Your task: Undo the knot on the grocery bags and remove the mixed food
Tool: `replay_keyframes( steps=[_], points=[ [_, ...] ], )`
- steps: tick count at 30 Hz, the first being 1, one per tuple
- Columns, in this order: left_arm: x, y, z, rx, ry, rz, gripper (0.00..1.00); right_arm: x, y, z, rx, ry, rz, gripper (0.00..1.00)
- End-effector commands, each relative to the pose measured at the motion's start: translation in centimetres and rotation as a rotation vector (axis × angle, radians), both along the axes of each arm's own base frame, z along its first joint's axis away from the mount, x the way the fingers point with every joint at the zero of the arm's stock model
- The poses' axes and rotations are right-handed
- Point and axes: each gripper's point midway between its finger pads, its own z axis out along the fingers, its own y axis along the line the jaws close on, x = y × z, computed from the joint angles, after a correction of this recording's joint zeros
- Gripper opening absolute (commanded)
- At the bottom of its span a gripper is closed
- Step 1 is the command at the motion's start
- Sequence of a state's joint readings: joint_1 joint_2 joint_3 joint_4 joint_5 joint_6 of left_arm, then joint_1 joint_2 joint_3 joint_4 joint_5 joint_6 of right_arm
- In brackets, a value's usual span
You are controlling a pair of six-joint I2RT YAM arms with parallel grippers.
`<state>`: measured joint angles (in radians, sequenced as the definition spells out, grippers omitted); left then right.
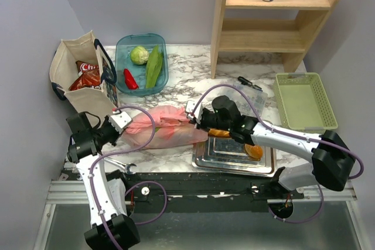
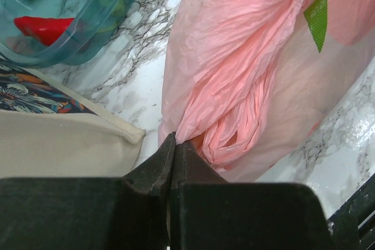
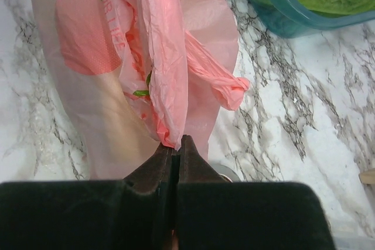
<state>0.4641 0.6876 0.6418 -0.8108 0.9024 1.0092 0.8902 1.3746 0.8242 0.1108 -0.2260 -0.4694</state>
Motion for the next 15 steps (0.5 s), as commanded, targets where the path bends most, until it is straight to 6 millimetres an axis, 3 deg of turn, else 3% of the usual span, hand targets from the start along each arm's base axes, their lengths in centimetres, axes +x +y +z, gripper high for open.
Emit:
replay_keyframes(
  steps=[1, 2, 3, 4, 5, 9, 15],
  points=[
    [-1.1, 0.8, 1.2, 0.162, -0.076, -0.054, 0.01, 0.9, -0.8, -0.1, -0.029, 0.008, -0.017, 0.04],
    [-1.6, 0.0, 1.5, 0.156, -0.089, -0.091, 0.19, 0.2, 0.0, 0.4, -0.018, 0.035, 0.037, 0.23],
    [-2.2, -0.9, 1.9, 0.14, -0.108, -0.121, 0.43, -0.4, 0.6, 0.9, -0.012, 0.068, 0.069, 0.44],
    [-2.4, -1.5, 2.4, 0.126, -0.13, -0.14, 0.54, -0.7, 1.2, 1.4, 0.002, 0.108, 0.088, 0.64],
    [-2.4, -2.1, 3.0, 0.107, -0.157, -0.153, 0.61, -1.0, 1.8, 1.8, 0.015, 0.143, 0.095, 0.71],
    [-2.5, -3.9, 4.0, 0.06, -0.176, -0.19, 0.65, -1.9, 3.9, 3.9, 0.084, 0.242, 0.135, 0.77],
    [-0.6, -5.8, 4.9, 0.01, -0.165, -0.187, 0.66, -3.3, 6.9, 3.8, 0.093, 0.284, 0.204, 0.77]
  ],
)
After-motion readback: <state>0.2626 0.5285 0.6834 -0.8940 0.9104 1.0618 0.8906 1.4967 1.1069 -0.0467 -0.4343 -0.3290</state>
